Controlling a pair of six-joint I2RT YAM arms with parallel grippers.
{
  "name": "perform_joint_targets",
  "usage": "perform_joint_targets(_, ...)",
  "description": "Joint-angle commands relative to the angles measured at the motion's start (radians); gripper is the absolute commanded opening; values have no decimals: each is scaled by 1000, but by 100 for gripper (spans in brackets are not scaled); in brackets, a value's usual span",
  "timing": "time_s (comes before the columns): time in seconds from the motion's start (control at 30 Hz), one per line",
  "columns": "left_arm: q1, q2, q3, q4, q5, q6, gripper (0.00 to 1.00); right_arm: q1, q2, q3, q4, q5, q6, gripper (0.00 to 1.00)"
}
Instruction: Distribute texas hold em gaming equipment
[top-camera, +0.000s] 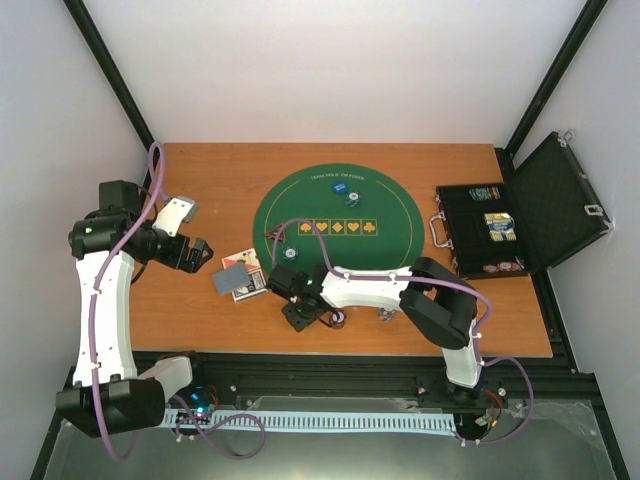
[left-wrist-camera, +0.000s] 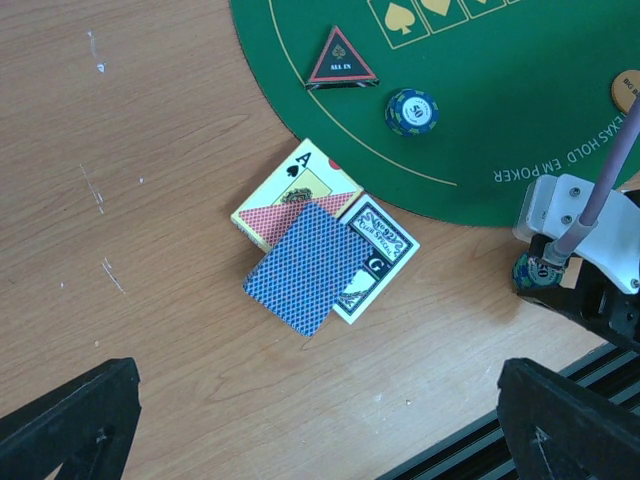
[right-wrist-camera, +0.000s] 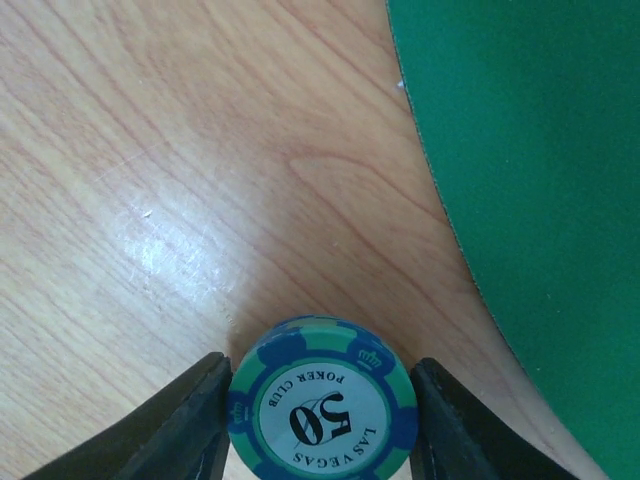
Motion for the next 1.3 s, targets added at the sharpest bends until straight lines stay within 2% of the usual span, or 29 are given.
perform_joint_targets(0.0,3,-23,24,-21,1,17,100,10,-14,25,-14,17,-6,46)
perform_joint_targets(0.33,3,-25,26,-16,-8,19,100,10,-15,24,-17,24,-4,28)
perform_joint_targets(0.63,3,-27,28,-18,-10,22,100,-10,-95,75,-99,81,-24,21)
perform_joint_targets(0.97,3,-33,30,-27,-11,27,100,-195,-207,-4,-114,94,-70,21)
perform_joint_targets(1.13,3,-35,32,-29,-9,26,100,-326,-209,-46,-95,101,-99,21)
perform_joint_targets(1.27,3,-33,35,-29,-11,27,100,-385,-185,-49,-84,101,-115,22)
